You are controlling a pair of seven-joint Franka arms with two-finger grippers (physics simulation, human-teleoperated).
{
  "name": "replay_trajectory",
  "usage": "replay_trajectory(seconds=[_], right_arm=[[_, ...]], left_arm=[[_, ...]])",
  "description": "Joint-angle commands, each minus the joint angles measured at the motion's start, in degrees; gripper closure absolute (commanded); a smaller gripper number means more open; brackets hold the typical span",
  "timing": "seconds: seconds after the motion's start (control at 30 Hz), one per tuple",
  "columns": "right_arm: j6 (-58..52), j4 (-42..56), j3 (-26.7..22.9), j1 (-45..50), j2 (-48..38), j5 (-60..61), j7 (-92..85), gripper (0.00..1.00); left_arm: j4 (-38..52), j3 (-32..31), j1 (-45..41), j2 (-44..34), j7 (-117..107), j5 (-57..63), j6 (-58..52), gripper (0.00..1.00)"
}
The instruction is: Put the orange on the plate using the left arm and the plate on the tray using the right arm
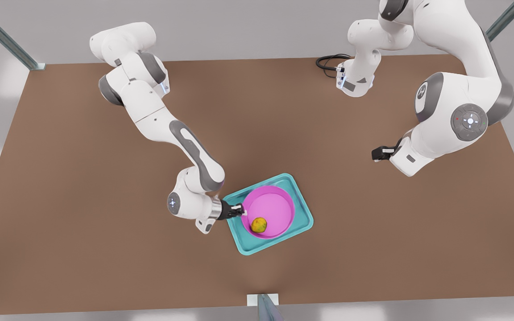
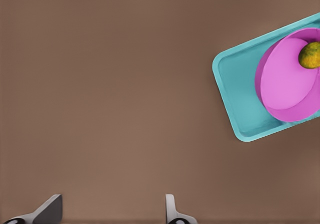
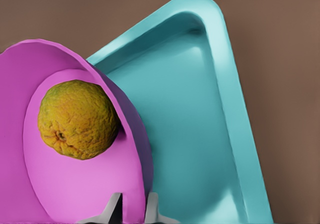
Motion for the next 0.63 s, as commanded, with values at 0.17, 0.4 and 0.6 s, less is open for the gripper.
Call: replay_trajectory(seconds=[0.17, 0.4, 0.6], right_arm=[[-4.7, -16.5, 0.2, -1.2, -18.0, -0.1, 1.2, 0.00], [-50.5, -11.0, -8.2, -11.0, -46.0, -46.7, -5.1, 0.00], [-55.5, -11.7, -8.2, -12.2, -52.3, -47.6, -4.9, 0.00]], left_arm=[[0.0, 0.0, 0.0, 0.1, 0.3, -0.1, -0.1, 0.00], [0.0, 0.0, 0.0, 0.0, 0.2, -0.1, -0.4, 0.00], [0.0, -0.1, -0.1, 0.0, 0.2, 0.0, -0.6, 0.00]])
